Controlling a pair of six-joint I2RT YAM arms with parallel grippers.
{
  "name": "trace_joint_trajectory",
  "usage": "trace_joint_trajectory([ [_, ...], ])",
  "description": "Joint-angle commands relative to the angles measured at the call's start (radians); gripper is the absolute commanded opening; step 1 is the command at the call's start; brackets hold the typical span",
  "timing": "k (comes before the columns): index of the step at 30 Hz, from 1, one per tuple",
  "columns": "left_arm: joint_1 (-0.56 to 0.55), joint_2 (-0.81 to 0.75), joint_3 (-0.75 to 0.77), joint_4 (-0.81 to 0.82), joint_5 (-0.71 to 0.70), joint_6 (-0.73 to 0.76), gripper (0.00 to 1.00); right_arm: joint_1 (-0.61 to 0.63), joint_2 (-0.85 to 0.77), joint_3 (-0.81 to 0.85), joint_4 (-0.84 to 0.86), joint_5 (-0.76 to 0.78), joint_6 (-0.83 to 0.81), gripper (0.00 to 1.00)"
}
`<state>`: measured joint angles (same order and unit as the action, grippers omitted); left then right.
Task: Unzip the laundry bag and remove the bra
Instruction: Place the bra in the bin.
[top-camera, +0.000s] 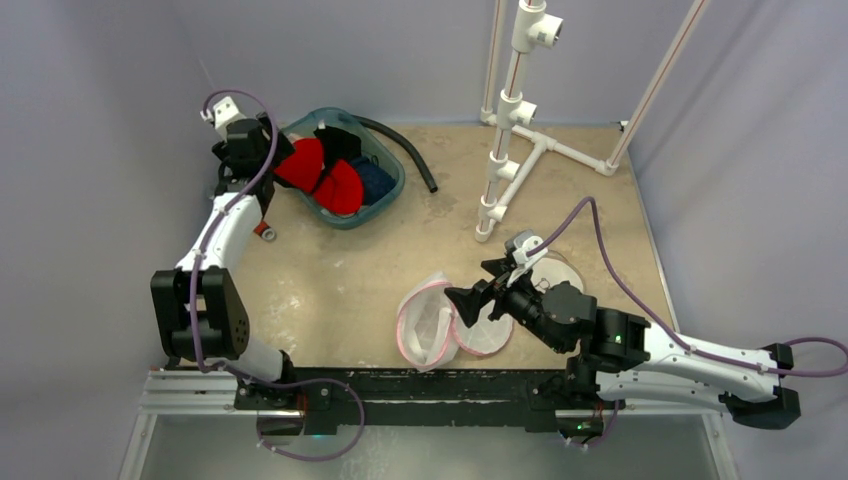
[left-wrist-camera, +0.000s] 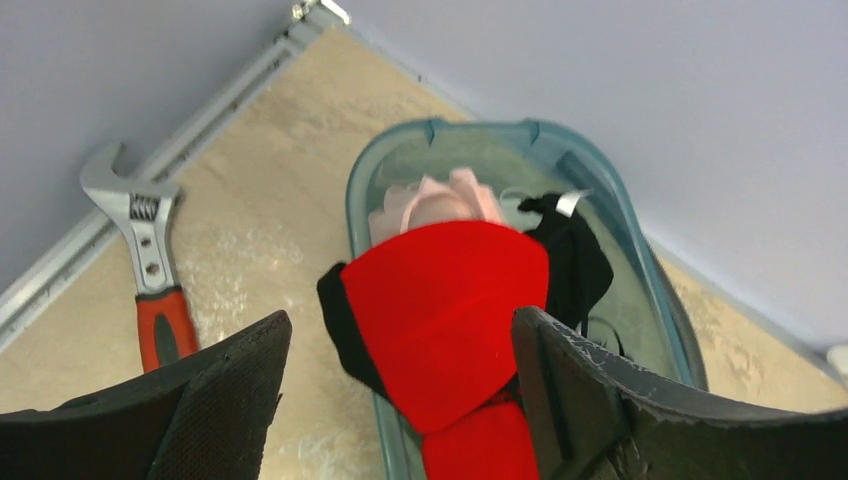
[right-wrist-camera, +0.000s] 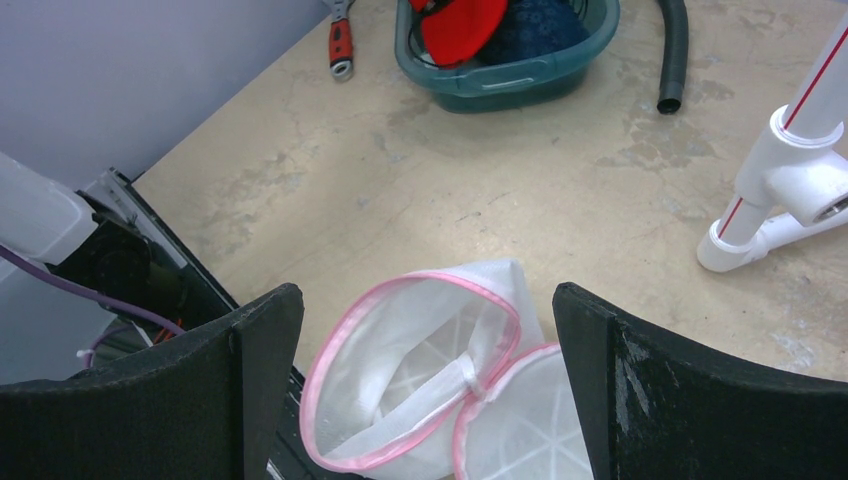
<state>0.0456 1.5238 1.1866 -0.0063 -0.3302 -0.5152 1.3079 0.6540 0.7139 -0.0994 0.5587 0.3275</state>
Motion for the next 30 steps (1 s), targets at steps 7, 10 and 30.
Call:
trace_joint_trajectory([
  [7,0.092,0.144,0.004,-0.052,0.456,-0.167,0.69,0.002,-0.001,0.011,0.054,0.007,-0.015,0.98],
  [10,0.094,0.173,-0.014,-0.015,0.461,-0.187,0.68,0.001,-0.007,0.01,0.05,0.008,-0.013,0.98],
  [30,0.093,0.18,-0.016,0.131,0.478,-0.18,0.44,0.002,0.01,0.008,0.049,0.012,-0.015,0.98],
])
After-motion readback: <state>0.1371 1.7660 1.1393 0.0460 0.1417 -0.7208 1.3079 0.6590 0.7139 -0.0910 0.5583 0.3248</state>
